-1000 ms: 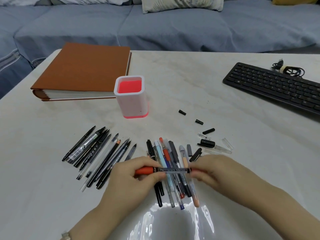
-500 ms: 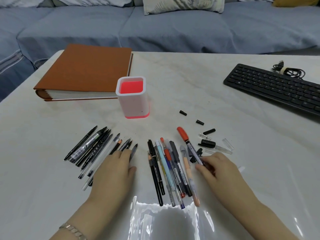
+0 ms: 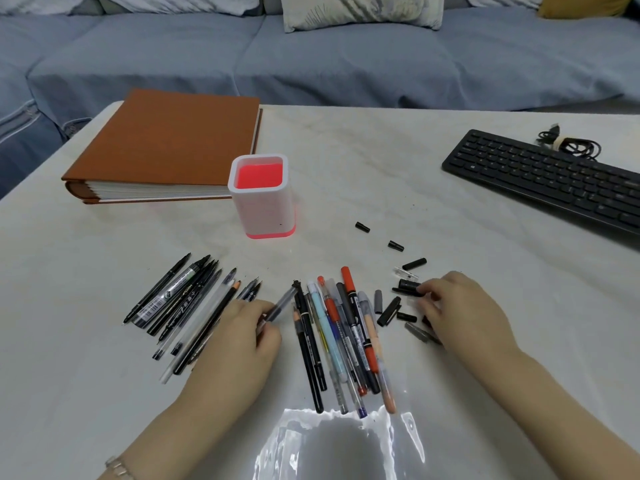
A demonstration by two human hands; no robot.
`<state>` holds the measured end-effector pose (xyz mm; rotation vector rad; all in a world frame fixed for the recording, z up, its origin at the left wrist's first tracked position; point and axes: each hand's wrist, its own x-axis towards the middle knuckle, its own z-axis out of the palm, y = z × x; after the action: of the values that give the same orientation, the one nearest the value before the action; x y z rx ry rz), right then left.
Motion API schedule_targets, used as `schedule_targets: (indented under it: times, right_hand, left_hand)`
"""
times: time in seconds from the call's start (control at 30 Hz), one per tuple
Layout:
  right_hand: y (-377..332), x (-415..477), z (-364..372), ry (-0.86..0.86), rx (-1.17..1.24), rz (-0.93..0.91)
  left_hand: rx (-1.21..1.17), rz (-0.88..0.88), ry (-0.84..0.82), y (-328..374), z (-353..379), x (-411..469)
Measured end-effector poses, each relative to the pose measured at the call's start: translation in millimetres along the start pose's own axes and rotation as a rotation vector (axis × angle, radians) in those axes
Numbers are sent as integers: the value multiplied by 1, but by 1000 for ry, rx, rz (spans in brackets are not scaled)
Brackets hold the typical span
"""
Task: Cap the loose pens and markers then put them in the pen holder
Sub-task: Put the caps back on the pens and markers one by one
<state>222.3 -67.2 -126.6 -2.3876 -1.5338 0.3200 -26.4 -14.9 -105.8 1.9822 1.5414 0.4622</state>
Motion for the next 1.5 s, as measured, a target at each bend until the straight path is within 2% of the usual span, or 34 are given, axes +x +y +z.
schedule_targets:
  times: [0.13, 0.33, 0.4, 0.53, 0.63, 1.0, 1.17, 1.5]
  right_hand:
    - [5, 11, 3, -82, -27, 49]
    - [5, 14, 5, -82, -88, -67]
    - [4, 9, 2, -34, 55, -138]
    - [-12, -11, -10, -31, 568, -195]
    - [-19, -27, -16, -66, 711, -248]
    - [-22, -41, -22, -151, 658, -327]
    - [-20, -41, -26, -135, 613, -359]
    - [-29, -39, -35, -235, 524, -423]
  left_hand:
    - [-67, 40, -19, 10, 0, -5]
    - [-165, 40, -60, 18, 3, -10]
    - [-207, 46, -69, 22, 2, -12]
    - [-282, 86, -86, 31, 0, -16]
    - [-341, 115, -86, 39, -3, -19]
    - [-262, 258, -181, 46, -2, -21]
    - [-227, 292, -173, 43, -1, -21]
    - [-139, 377, -170, 35, 0, -21]
